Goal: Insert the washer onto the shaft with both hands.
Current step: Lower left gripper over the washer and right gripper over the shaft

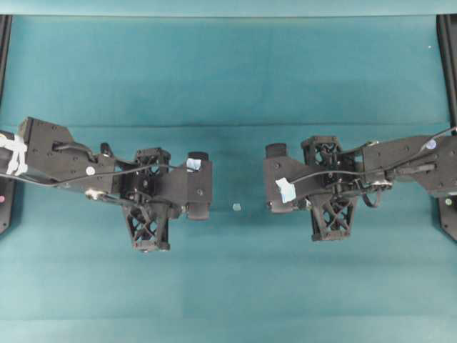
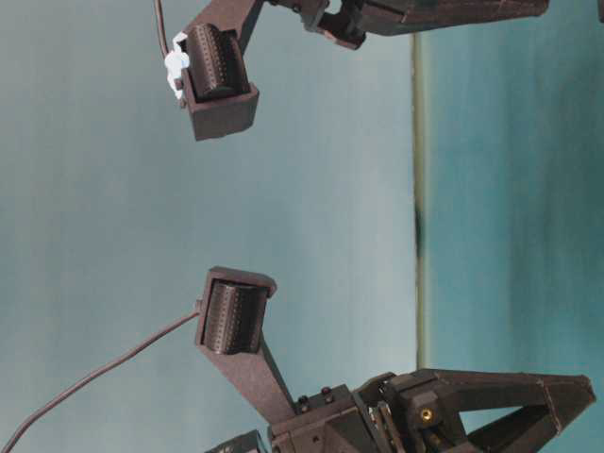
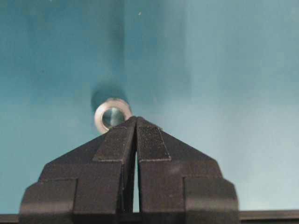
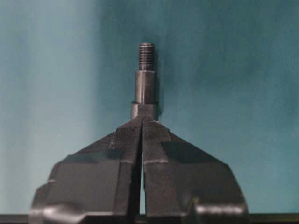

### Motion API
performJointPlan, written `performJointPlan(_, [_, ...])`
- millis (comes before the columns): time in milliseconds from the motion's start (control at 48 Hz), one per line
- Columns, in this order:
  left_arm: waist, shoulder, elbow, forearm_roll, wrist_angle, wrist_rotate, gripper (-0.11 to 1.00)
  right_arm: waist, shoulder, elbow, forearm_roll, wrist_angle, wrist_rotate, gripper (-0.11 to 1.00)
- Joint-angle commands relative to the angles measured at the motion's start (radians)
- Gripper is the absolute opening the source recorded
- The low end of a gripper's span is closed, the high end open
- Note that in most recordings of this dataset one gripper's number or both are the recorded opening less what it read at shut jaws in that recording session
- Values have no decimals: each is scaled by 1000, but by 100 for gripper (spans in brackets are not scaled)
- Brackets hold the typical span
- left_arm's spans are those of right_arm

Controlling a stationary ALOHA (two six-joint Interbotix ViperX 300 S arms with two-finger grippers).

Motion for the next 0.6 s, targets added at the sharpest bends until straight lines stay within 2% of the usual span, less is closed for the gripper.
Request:
performJointPlan(0, [12, -6, -15, 3, -11, -5, 2, 2, 0, -15, -3, -14, 0, -8])
performJointPlan(62, [17, -5, -14, 3, -12, -5, 4, 0, 6, -17, -3, -23, 0, -7])
performJointPlan(104, [20, -3, -14, 3, -14, -6, 9, 0, 12, -17, -3, -29, 0, -4])
performJointPlan(208, [23, 5, -8, 3, -15, -5, 34, 0, 26, -17, 0, -31, 3, 7])
performJointPlan(291, [23, 15, -2, 5, -17, -5, 60, -2, 34, -15, 0, -31, 3, 24])
performJointPlan(354, [23, 20, 5, 5, -17, -5, 80, -2, 40, -15, -3, -31, 3, 41])
performJointPlan(395, [23, 23, 5, 5, -17, -3, 89, -2, 43, -15, -3, -31, 3, 54])
performJointPlan(437, [23, 25, 6, 5, -20, -5, 93, -2, 48, -15, -3, -29, 3, 66])
performJointPlan(499, [23, 26, 8, 5, -26, -3, 90, -3, 55, -14, -5, -31, 2, 82])
performJointPlan(541, [23, 28, 9, 5, -29, -5, 91, -3, 58, -14, -5, -32, 2, 86])
performJointPlan(583, [25, 29, 11, 5, -31, -3, 91, -3, 63, -11, -5, -34, 0, 85])
